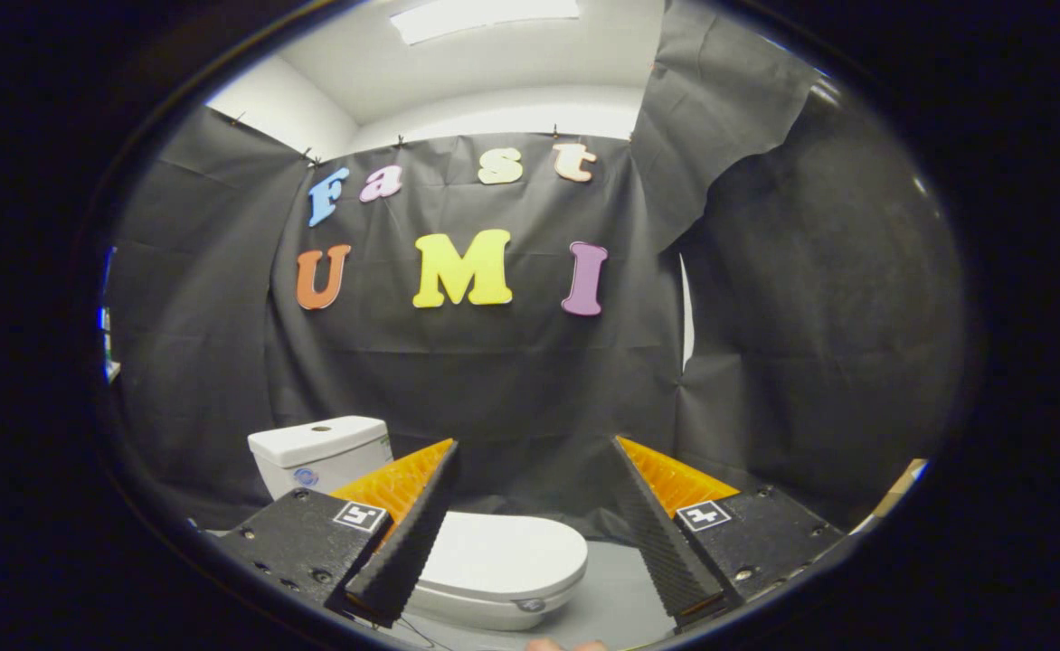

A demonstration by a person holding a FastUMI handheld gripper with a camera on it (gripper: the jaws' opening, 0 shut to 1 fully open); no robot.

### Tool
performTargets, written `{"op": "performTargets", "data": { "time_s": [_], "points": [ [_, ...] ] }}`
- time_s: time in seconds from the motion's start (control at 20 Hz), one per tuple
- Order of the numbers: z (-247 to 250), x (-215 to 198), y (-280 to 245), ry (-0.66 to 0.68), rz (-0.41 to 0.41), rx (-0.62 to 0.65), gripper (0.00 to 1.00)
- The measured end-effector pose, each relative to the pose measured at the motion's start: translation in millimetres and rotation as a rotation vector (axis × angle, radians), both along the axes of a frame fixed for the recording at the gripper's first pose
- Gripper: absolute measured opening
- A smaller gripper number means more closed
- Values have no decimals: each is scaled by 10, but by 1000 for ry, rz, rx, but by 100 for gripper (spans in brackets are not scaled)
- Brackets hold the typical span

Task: Open the toilet lid.

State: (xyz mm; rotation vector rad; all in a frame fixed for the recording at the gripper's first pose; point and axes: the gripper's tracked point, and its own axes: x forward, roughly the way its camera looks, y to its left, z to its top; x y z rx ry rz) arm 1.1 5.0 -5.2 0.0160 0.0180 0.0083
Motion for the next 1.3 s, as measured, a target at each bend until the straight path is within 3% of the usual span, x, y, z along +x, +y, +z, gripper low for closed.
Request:
{"op": "performTargets", "data": {
  "time_s": [0.65,1.3],
  "points": [
    [-174,44,90,29,25,4,100],
    [-773,225,303,144,59,85,100]
  ]
}}
